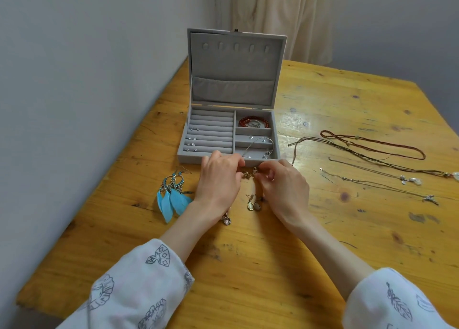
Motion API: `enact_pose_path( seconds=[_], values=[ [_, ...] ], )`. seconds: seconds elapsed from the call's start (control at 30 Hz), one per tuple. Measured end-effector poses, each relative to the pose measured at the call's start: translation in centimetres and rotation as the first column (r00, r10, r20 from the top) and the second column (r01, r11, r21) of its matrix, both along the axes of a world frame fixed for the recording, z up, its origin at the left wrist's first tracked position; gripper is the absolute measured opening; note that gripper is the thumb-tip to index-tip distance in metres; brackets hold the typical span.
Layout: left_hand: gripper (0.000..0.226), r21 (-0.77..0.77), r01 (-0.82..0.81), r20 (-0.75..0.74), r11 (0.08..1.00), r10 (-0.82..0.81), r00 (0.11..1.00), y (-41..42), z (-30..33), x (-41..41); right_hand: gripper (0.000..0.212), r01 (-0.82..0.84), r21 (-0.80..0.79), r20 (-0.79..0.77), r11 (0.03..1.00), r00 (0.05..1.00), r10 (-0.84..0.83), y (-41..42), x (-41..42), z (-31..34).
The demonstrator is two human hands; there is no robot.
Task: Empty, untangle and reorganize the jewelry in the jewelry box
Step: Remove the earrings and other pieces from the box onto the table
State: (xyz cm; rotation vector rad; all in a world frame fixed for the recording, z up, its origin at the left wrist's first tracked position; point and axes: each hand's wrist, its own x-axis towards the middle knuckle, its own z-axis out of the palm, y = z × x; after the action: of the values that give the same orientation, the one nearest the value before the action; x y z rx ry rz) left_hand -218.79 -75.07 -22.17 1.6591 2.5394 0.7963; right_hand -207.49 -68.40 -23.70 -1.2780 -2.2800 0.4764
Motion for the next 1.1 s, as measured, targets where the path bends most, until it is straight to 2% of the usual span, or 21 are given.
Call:
enact_pose_path(
  seconds=[0.27, 0.47, 0.63, 0.87, 1.0, 1.1],
  values=[
    [0.012, 0.011, 0.001, 0.195, 1.0, -0.003, 0.981, -1.0, 1.1, -1.0, 0.018, -0.064, -0.052, 0.006, 0.997, 0.998, 0.064, -0.1, 0.1, -0.2],
    [0.014, 0.052, -0.039, 0.183, 0.998, 0.028, 0.983, -1.9, 2.4, -3.7, 0.016, -0.075, -0.009, -0.098, 0.997, 0.992, 0.074, 0.4, 0.0, 0.7],
    [0.019, 0.026, -0.08, 0.137, 0.996, 0.076, 0.988, -2.0, 2.8, -7.7, 0.017, -0.227, 0.002, -0.13, 0.974, 0.966, 0.225, 1.1, -3.1, 2.4],
    [0.022, -0.019, -0.125, 0.124, 0.992, 0.126, 0.984, 0.6, 2.5, -11.3, 0.023, -0.36, -0.006, -0.002, 0.933, 0.933, 0.36, 3.3, -10.3, 3.6],
    [0.026, -0.008, -0.147, 0.046, 0.989, 0.147, 0.988, 1.8, 2.2, -12.1, 0.025, -0.378, -0.029, 0.095, 0.925, 0.92, 0.379, 4.0, -13.5, 3.5],
    [0.025, -0.017, -0.146, -0.024, 0.989, 0.145, 0.989, 1.7, 1.7, -12.5, 0.027, -0.46, 0.021, 0.166, 0.888, 0.877, 0.45, 4.0, -14.3, 3.1]
  ],
)
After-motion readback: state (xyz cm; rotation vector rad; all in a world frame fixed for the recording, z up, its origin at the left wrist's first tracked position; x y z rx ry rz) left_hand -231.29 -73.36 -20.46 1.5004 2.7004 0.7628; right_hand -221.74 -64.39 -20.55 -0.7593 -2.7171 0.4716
